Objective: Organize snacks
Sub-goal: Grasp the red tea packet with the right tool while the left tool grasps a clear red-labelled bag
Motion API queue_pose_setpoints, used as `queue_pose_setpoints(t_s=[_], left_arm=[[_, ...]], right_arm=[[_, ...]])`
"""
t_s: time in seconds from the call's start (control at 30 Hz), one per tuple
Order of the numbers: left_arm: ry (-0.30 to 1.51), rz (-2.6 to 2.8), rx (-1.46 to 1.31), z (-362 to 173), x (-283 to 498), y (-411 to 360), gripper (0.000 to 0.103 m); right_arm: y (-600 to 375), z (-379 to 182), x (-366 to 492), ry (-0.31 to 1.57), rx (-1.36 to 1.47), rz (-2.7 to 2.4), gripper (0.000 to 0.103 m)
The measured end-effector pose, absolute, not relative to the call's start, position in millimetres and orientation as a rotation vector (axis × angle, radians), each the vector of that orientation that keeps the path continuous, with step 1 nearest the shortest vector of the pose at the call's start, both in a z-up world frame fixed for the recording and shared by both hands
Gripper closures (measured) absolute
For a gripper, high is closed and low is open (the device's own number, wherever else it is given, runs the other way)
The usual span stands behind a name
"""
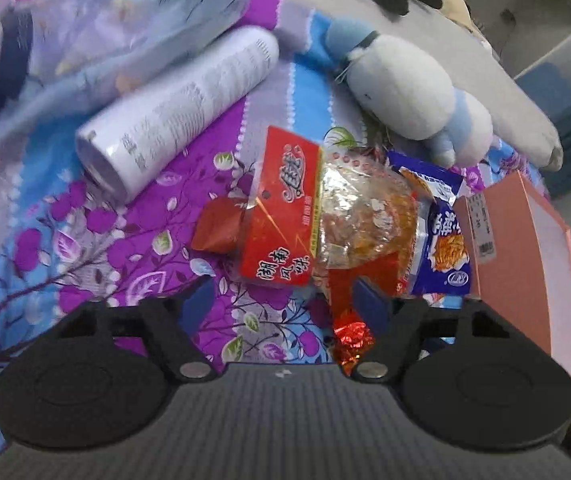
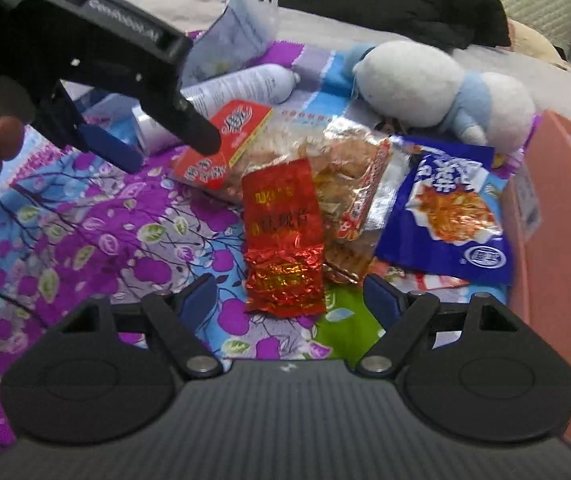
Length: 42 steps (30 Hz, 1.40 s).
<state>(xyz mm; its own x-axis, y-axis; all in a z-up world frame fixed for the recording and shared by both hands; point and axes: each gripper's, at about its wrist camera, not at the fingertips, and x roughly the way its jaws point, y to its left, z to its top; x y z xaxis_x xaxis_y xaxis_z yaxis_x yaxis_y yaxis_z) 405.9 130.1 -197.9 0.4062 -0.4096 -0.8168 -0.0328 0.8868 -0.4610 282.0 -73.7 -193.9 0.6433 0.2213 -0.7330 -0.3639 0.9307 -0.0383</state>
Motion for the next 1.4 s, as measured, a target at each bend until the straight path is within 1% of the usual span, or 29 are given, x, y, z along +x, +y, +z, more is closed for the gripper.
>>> queue_pose_setpoints(t_s=[0.03, 0.07, 0.13, 0.17, 0.2, 0.23, 0.27, 0.3, 0.37, 0.4, 0.47, 0.67, 0.93, 1.07, 1.4], left_arm=[[1.137, -0.26, -0.462, -203, 409, 132, 0.036], [1.13, -0.266, -0.474, -205, 411, 133, 0.041], [1.114, -0.278, -0.484, -210, 415, 134, 0.047], [1.116, -0.273, -0.485, -213, 418, 134, 0.054], [1.122, -0.27, -0.481, -216, 420, 133, 0.062], [1.126, -0.274, -0.489, -220, 420, 132, 0.065], [1.128, -0.288, -0.499, -222, 420, 131, 0.072], [1.127, -0.297, -0.503, -223, 421, 130, 0.078], [1.112, -0.303, -0.523, -224, 418, 131, 0.084], [1.103, -0.308, -0.539, -223, 415, 132, 0.087], [1.086, -0.322, -0.574, -220, 410, 135, 0.091], [1.043, -0.353, -0.608, -202, 387, 133, 0.096], [1.037, -0.321, -0.617, -189, 336, 118, 0.096], [1.025, -0.296, -0.619, -183, 302, 113, 0.096], [0.996, -0.213, -0.701, -187, 219, 100, 0.097]], right_arm=[[-72, -197, 284, 0.805, -0.194, 0.334, 0.021], [-71, -200, 286, 0.8, -0.196, 0.337, 0.022], [-68, -205, 288, 0.786, -0.201, 0.35, 0.026], [-65, -207, 289, 0.78, -0.214, 0.35, 0.029], [-62, -210, 290, 0.768, -0.237, 0.347, 0.03], [-57, -212, 290, 0.764, -0.27, 0.338, 0.03], [-54, -214, 291, 0.764, -0.288, 0.334, 0.033], [-52, -215, 290, 0.76, -0.301, 0.332, 0.042], [-50, -213, 288, 0.758, -0.307, 0.325, 0.049], [-51, -212, 287, 0.755, -0.307, 0.321, 0.049], [-52, -208, 283, 0.75, -0.304, 0.316, 0.05], [-68, -195, 261, 0.752, -0.286, 0.305, 0.05], [-89, -184, 210, 0.774, -0.264, 0.294, 0.05], [-104, -179, 189, 0.787, -0.208, 0.268, 0.05], [-134, -172, 146, 0.79, -0.13, 0.235, 0.05]])
